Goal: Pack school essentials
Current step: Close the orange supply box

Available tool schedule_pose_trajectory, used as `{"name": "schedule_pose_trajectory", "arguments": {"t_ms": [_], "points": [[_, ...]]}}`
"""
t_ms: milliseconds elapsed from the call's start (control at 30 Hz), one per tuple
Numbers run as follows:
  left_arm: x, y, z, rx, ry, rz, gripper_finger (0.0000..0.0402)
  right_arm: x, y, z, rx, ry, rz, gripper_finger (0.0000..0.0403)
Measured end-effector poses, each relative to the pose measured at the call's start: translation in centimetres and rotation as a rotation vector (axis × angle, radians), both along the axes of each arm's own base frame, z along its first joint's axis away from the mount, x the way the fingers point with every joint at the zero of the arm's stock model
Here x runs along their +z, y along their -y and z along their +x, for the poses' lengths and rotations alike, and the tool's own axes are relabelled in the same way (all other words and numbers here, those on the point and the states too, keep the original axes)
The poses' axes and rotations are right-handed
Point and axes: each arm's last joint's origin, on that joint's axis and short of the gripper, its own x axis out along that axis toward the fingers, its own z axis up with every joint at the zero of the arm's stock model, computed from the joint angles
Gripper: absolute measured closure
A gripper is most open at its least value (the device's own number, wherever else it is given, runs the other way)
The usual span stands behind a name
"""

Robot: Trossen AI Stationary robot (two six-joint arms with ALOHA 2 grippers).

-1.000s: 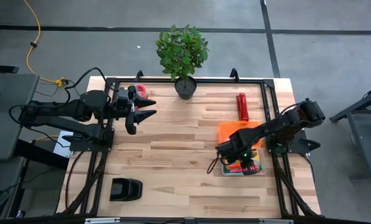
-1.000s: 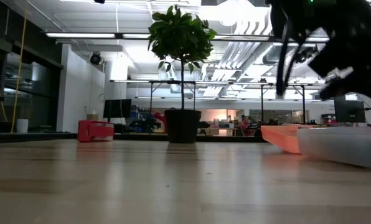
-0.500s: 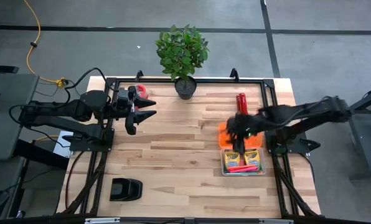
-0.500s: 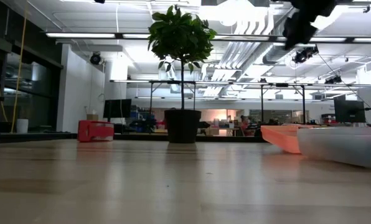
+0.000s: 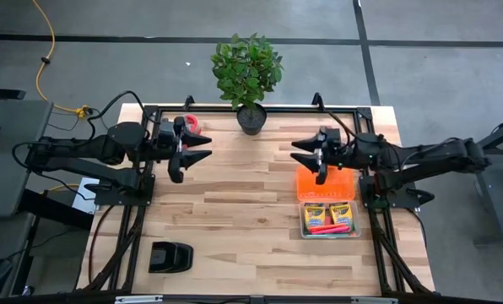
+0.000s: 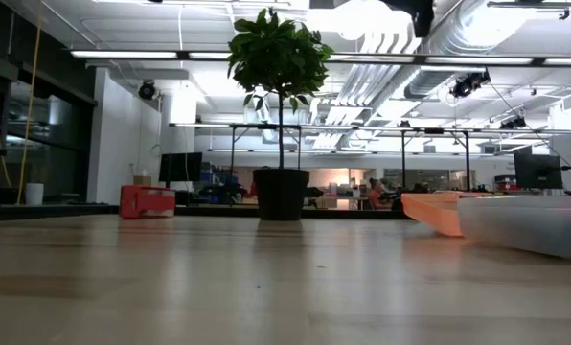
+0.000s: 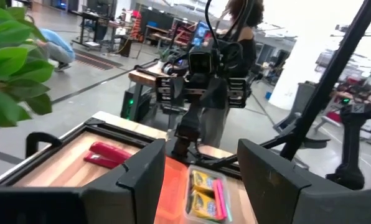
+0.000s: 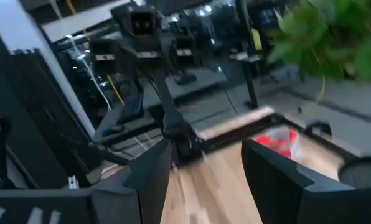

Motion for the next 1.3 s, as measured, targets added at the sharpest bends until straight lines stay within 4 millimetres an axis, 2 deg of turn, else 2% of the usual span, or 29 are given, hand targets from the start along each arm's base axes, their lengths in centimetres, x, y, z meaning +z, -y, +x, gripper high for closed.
{"name": "schedule_pose_trajectory", "arguments": {"t_ms": [200,333,433,567,700,867,1033,1167,1300], "points": [[0.0,0.0,0.0,0.001,0.002,0.0,0.0213,0.7,0.4,1.0,0.003,-0.033,-0.06,0.0213],[0.0,0.0,0.0,0.001,0.002,0.0,0.0213,0.2,0.8,1.3,0.002,-0.139,-0.027,0.0213],[0.0,0.0,0.0,0.002,0.0,0.0,0.0213,-0.1,1.5,1.2,-0.045,-0.292,0.042,0.0213],[0.0,0.0,0.0,0.005,-0.001,0.0,0.0213,-1.1,3.4,0.6,-0.157,-0.623,0.15,0.0213],[0.0,0.0,0.0,0.008,-0.001,0.0,0.0213,-3.7,5.0,-0.2,-0.138,-1.03,0.133,0.0213],[0.0,0.0,0.0,0.008,-0.004,0.0,0.0213,-8.6,5.3,-0.7,0.074,-1.38,0.044,0.0213],[0.0,0.0,0.0,0.008,-0.004,0.0,0.0213,-11.3,5.5,-0.4,0.143,-1.498,-0.064,0.022],[0.0,0.0,0.0,0.008,-0.004,0.0,0.0213,-11.9,5.9,0.2,0.113,-1.503,-0.137,0.0243],[-0.1,0.0,0.0,0.008,-0.007,0.0,0.0213,-12.6,6.0,0.7,0.169,-1.525,-0.166,0.0272]]}}
